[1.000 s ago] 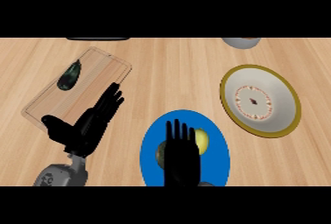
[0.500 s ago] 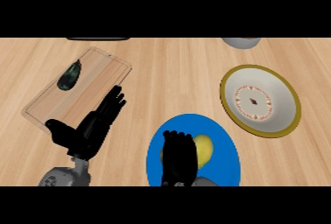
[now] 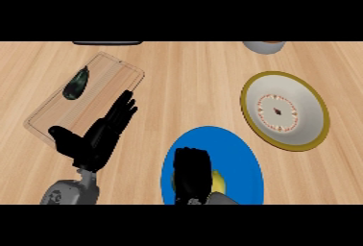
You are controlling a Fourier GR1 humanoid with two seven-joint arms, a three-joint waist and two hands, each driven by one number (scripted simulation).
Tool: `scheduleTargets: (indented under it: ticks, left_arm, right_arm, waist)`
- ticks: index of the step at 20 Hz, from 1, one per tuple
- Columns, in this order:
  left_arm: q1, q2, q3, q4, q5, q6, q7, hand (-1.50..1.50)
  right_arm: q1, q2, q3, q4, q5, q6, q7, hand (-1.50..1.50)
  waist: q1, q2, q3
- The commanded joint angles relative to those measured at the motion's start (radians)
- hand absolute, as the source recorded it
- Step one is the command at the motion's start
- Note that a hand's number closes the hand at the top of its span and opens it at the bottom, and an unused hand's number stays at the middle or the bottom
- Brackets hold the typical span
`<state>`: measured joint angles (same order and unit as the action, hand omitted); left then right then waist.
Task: Pick the squash from the plate and place it in the bowl
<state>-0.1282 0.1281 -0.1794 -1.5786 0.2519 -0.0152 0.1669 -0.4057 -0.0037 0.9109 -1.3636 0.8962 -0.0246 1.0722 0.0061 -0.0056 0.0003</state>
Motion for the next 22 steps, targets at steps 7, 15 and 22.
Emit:
scheduleTargets:
  ticks: [7,15,22]
  left_arm:
    - [-0.014,0.009,0.047,0.032,0.008,-0.043,-0.009,0.00]
    - [0.024,-0.005,0.032,0.000,-0.007,-0.046,-0.009,0.00]
    - [0.016,0.007,0.072,0.052,-0.004,-0.072,-0.044,0.00]
  right_arm:
    - [0.071,-0.119,-0.086,0.051,-0.049,0.041,-0.148,1.50]
    - [0.128,-0.109,-0.021,-0.101,0.151,0.076,0.033,1.50]
    - [0.158,-0.134,-0.075,-0.504,0.246,0.187,0.106,1.50]
  waist:
    - [-0.007,0.008,0.000]
    - [-0.008,0.002,-0.001]
    - [-0.018,0.002,-0.001]
